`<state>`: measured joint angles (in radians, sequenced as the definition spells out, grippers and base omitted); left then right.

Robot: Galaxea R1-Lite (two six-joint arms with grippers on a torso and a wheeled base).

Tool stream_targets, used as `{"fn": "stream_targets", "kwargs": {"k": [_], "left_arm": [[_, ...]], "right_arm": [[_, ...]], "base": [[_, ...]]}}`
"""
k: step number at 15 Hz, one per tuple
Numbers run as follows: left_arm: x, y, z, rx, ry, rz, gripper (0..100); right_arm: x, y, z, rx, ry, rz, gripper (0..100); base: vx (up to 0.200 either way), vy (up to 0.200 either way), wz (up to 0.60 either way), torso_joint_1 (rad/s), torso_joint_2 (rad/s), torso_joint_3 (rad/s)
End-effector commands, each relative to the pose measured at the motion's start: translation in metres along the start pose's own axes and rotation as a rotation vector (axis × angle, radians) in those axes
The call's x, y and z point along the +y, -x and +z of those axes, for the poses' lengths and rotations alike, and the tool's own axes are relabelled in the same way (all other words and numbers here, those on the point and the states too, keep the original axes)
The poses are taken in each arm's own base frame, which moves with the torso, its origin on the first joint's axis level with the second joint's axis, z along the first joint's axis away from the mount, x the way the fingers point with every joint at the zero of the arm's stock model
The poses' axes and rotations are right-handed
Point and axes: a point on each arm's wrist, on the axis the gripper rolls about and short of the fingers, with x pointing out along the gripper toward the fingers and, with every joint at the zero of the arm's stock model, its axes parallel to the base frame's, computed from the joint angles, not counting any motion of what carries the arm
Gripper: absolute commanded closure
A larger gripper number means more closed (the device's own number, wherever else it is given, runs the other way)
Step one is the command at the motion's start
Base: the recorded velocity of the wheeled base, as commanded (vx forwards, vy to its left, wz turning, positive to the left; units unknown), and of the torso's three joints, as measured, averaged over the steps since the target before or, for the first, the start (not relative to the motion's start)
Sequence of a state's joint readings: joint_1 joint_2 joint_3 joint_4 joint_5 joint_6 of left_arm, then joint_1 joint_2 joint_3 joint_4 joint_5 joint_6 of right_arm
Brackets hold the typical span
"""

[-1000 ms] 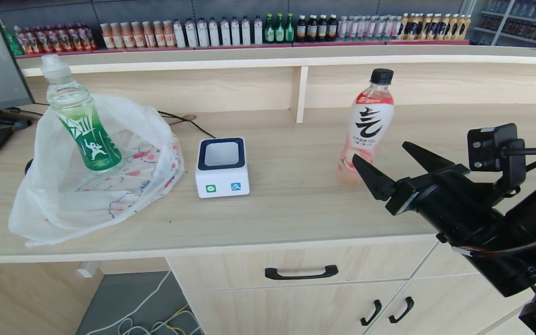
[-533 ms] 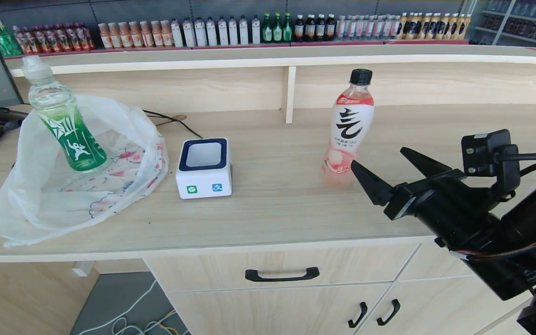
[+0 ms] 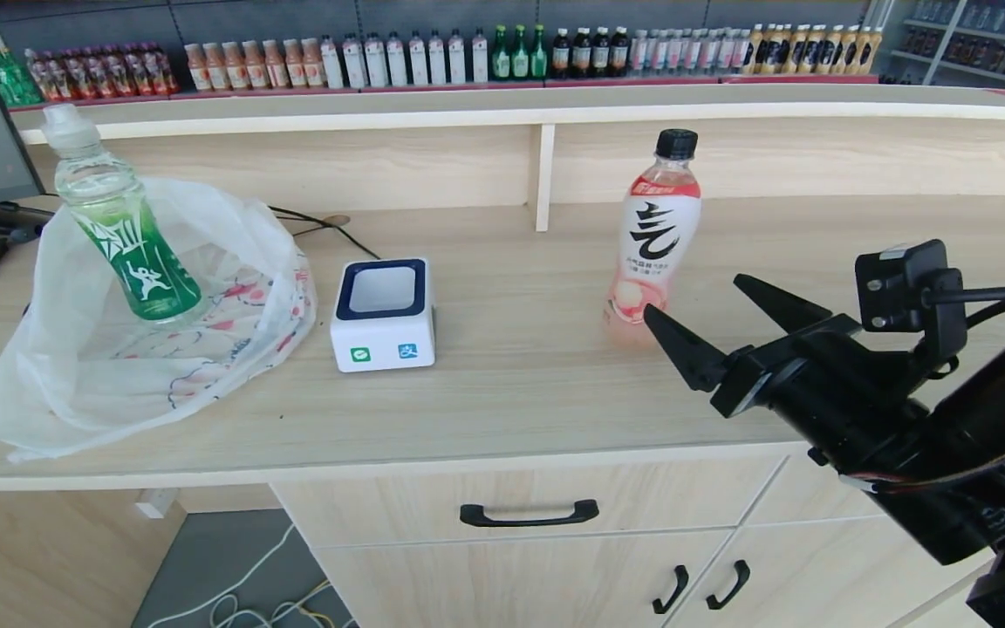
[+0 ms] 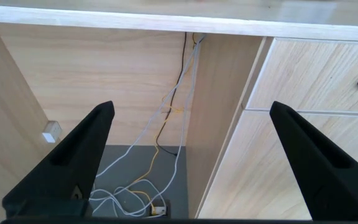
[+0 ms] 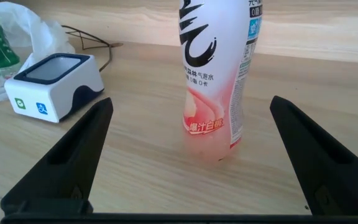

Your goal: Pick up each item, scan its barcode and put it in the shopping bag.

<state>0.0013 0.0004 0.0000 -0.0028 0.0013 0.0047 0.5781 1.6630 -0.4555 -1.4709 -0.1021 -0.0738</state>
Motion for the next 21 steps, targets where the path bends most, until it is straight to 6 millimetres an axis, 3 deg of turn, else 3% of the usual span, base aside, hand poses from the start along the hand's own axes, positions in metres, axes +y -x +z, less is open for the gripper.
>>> {"fn": "stream_targets", "kwargs": {"k": [1,5,12,21], "left_arm": [[0.000,0.000,0.000,-0.001,0.000,0.001,0],[0.000,0.000,0.000,-0.001,0.000,0.001,0],[0.000,0.000,0.000,-0.001,0.000,0.001,0],[0.000,0.000,0.000,-0.001,0.000,0.001,0]], "right_arm": [[0.001,-0.014,0.009,-0.021,-0.002,-0.013,0],[0.000,-0.034,0.015,0.003,-0.001,-0.130,0],[0.015,-0.048,-0.002,0.041,0.004,-0.146,0],[0.016,-0.077,-0.014,0.027,0.023,-0.169,0]], "base": [[0.000,0.000,0.00,0.000,0.00,0.000],[0.000,0.000,0.00,0.000,0.00,0.000],[0.000,0.000,0.00,0.000,0.00,0.000],[0.000,0.000,0.00,0.000,0.00,0.000]]}}
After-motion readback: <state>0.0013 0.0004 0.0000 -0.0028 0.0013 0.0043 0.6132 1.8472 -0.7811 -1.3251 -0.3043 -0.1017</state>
